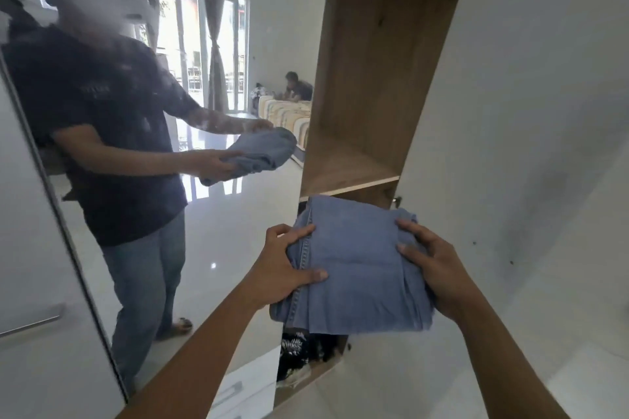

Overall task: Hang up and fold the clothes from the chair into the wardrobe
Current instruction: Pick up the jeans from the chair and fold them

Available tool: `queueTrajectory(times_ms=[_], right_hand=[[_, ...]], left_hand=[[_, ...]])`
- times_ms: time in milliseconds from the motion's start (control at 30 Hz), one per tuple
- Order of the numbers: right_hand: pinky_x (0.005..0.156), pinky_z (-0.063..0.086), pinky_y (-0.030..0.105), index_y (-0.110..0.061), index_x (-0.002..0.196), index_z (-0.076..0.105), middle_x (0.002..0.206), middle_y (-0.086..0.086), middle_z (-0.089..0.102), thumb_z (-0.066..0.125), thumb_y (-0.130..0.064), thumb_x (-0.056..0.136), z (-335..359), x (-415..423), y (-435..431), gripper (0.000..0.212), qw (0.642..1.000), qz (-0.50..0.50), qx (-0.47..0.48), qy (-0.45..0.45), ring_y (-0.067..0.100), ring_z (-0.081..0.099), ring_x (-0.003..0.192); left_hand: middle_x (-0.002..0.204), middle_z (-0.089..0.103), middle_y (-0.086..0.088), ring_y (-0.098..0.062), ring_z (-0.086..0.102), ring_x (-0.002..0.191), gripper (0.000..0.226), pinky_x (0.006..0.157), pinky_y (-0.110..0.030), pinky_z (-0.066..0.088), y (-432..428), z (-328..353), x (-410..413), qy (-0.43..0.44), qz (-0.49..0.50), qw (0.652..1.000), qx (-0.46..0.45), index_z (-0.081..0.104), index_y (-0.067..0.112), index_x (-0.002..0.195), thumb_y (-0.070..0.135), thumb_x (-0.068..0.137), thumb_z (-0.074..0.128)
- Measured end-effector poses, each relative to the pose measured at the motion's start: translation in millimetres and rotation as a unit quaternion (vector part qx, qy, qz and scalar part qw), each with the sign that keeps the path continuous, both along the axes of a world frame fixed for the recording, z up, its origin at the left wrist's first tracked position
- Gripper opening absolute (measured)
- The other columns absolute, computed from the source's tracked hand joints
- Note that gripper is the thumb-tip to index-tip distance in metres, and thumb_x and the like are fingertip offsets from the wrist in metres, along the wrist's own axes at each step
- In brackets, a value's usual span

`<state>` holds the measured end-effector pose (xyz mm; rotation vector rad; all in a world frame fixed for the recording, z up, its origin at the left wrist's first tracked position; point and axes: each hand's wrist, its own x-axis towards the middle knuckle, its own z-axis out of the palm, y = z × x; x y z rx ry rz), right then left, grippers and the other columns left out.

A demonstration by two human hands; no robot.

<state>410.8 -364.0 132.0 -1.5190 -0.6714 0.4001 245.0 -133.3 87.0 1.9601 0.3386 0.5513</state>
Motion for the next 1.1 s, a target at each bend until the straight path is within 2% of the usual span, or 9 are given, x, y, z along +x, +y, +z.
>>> queueTrajectory(times_ms=[133,300,433,500,667,733,900,1033,1100], right_hand=[[0.106,0.048,0.048,-0.021,0.124,0.069,0.134,-0.001,0.063,0.055,-0.001,0.098,20.9,55.8,-25.4,0.035,0.999,-0.03,0.025,-0.004,0.02,0.062,0.121],[0.105,0.049,0.048,-0.018,0.117,0.073,0.129,-0.001,0.066,0.045,0.0,0.101,42.1,123.6,-18.5,0.037,0.998,-0.055,0.033,-0.01,0.02,0.064,0.117],[0.101,0.052,0.046,-0.019,0.119,0.072,0.124,0.001,0.07,0.064,-0.017,0.095,49.0,186.7,7.0,0.026,0.997,-0.048,0.041,-0.036,0.019,0.068,0.112],[0.099,0.054,0.046,-0.024,0.119,0.072,0.126,0.002,0.069,0.071,-0.019,0.089,48.9,223.3,24.9,0.03,0.997,-0.038,0.032,-0.062,0.02,0.068,0.112],[0.102,0.051,0.049,-0.024,0.121,0.071,0.128,0.002,0.068,0.061,-0.006,0.096,44.0,309.7,77.9,0.032,0.997,0.006,0.038,-0.07,0.022,0.066,0.116],[0.103,0.05,0.049,-0.024,0.122,0.071,0.129,0.002,0.067,0.057,-0.002,0.097,45.7,337.2,104.2,0.036,0.996,0.025,0.029,-0.076,0.021,0.065,0.118],[0.102,0.052,0.04,-0.029,0.117,0.072,0.129,0.002,0.066,0.057,-0.001,0.096,53.0,386.8,184.6,0.038,0.993,0.063,-0.006,-0.095,0.016,0.064,0.118],[0.094,0.054,0.022,-0.026,0.119,0.069,0.121,-0.001,0.069,0.062,-0.007,0.094,59.8,414.7,251.4,0.032,0.989,0.106,-0.032,-0.097,0.007,0.066,0.109],[0.093,0.055,0.024,-0.027,0.117,0.07,0.117,-0.003,0.07,0.067,-0.008,0.092,58.7,428.6,286.2,0.031,0.987,0.125,-0.039,-0.089,0.005,0.068,0.105]], left_hand=[[0.136,0.03,0.007,-0.009,0.039,0.126,0.081,0.111,-0.025,0.035,-11.9,23.6,60.9,-0.033,-0.032,0.999,0.026,0.045,0.049,0.137,0.034,0.07,0.089],[0.139,0.027,0.007,-0.006,0.039,0.123,0.075,0.111,-0.024,0.034,-5.2,46.6,140.1,-0.04,-0.064,0.996,0.037,0.046,0.051,0.137,0.029,0.076,0.084],[0.129,0.032,0.013,0.005,0.044,0.112,0.073,0.091,-0.002,0.038,14.5,45.5,208.8,-0.064,-0.014,0.998,0.02,0.054,0.042,0.134,0.038,0.069,0.087],[0.123,0.033,0.019,0.011,0.044,0.108,0.074,0.086,0.0,0.04,29.2,43.1,243.9,-0.085,0.014,0.996,0.011,0.057,0.041,0.13,0.045,0.062,0.087],[0.131,0.034,0.007,-0.005,0.047,0.119,0.072,0.091,-0.007,0.042,72.5,44.5,312.9,-0.09,0.053,0.994,-0.01,0.061,0.037,0.127,0.042,0.061,0.089],[0.132,0.034,0.004,-0.004,0.047,0.116,0.07,0.091,-0.006,0.043,91.5,46.3,332.9,-0.096,0.078,0.992,-0.017,0.061,0.033,0.127,0.033,0.063,0.09],[0.136,0.04,0.002,-0.012,0.049,0.125,0.075,0.108,-0.037,0.045,141.4,36.7,369.5,-0.112,0.159,0.979,-0.06,0.061,0.039,0.122,0.047,0.054,0.092],[0.12,0.049,0.02,-0.001,0.053,0.111,0.073,0.103,-0.027,0.045,175.7,21.9,393.2,-0.115,0.22,0.966,-0.065,0.056,0.021,0.136,0.022,0.07,0.09],[0.126,0.043,0.011,-0.005,0.049,0.114,0.073,0.106,-0.026,0.041,193.2,17.5,404.3,-0.11,0.267,0.956,-0.054,0.055,0.023,0.136,0.025,0.071,0.09]])
